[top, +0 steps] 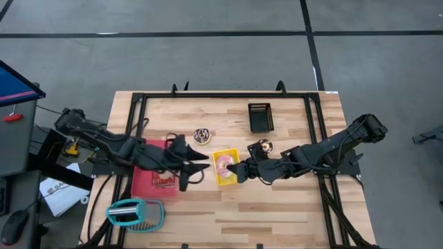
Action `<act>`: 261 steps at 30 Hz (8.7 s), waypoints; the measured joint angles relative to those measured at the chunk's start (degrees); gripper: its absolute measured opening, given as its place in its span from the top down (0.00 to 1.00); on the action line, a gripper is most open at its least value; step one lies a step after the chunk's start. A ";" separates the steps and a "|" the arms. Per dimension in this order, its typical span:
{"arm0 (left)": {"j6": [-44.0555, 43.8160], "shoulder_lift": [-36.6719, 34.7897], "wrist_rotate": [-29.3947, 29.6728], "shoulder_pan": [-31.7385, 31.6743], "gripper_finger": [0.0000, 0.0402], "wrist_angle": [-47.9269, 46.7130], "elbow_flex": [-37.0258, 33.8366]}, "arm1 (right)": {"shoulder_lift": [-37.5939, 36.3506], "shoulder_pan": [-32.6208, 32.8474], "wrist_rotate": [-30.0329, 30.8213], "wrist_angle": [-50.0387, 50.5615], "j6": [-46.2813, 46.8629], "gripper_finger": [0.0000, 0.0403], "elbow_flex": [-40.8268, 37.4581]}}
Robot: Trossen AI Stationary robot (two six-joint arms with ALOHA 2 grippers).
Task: Pick & Place Food Item
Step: Put the pink donut into the black bin, then put the right black donut into the black bin
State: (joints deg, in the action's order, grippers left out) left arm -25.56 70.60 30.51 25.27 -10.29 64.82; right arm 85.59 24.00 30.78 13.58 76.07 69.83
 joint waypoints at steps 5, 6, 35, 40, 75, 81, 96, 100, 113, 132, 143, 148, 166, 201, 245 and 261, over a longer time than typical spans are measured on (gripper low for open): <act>0.03 -2.84 1.81 2.66 0.65 -0.42 0.00 | -0.06 -1.25 5.91 6.23 3.66 0.81 0.01; 0.04 -3.21 2.38 3.41 0.65 -0.63 0.00 | -0.12 -1.83 6.81 9.15 5.02 0.81 0.01; 3.75 -10.31 15.76 8.25 0.57 -12.86 -0.07 | -1.41 -48.62 -50.86 38.28 -58.25 0.81 0.04; 4.22 -10.48 17.78 2.92 0.57 -12.49 -0.07 | -0.86 -57.46 -51.73 48.09 -79.92 0.81 -0.01; 1.94 -4.08 7.96 -11.44 0.57 -2.86 -0.09 | 21.49 -67.52 -44.17 42.99 -110.61 0.81 11.07; 1.20 -4.08 7.56 -11.42 0.57 -2.88 -0.10 | 21.49 -67.86 -43.98 42.81 -111.13 0.81 11.07; 0.81 -4.08 6.22 -11.42 0.57 -2.64 -0.09 | 21.49 -68.40 -43.31 41.92 -111.05 0.78 11.03; -0.16 -4.08 5.66 -11.42 0.57 -2.55 -0.09 | 21.49 -68.42 -41.38 41.09 -111.03 0.73 11.01; -0.57 -4.10 5.63 -10.53 0.57 -2.00 -0.09 | 21.47 -68.79 -40.74 40.12 -111.04 0.58 11.01; -1.79 -4.10 5.18 -10.55 0.57 -2.05 -0.09 | 21.38 -72.15 -37.92 37.22 -109.24 0.58 11.69; -1.84 -4.10 5.22 -10.57 0.57 -2.07 -0.09 | 21.38 -73.71 -38.14 36.36 -108.26 0.59 17.60; -1.81 -4.10 5.22 -10.57 0.57 -2.07 -0.09 | 21.38 -73.71 -38.19 37.59 -106.31 0.59 17.72; -1.60 -4.10 3.55 -8.19 0.57 -6.35 -0.07 | 21.36 -62.96 -47.94 59.21 -86.95 0.62 17.70; -0.09 -4.95 2.11 -2.42 0.57 -7.22 -0.04 | 6.23 -36.76 -26.02 35.67 -23.72 0.48 -17.73; -0.33 -4.93 2.88 -3.48 0.57 -6.26 -0.07 | -6.79 -40.30 -19.65 29.60 -25.01 0.90 -17.78; -1.66 -4.91 5.85 -3.66 0.57 -3.26 -0.09 | 2.81 -64.06 -28.20 23.03 -43.74 0.90 -10.35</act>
State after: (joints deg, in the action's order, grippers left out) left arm -27.22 65.69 36.36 21.61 -13.55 64.73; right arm 88.40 -40.06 2.59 36.62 32.33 59.48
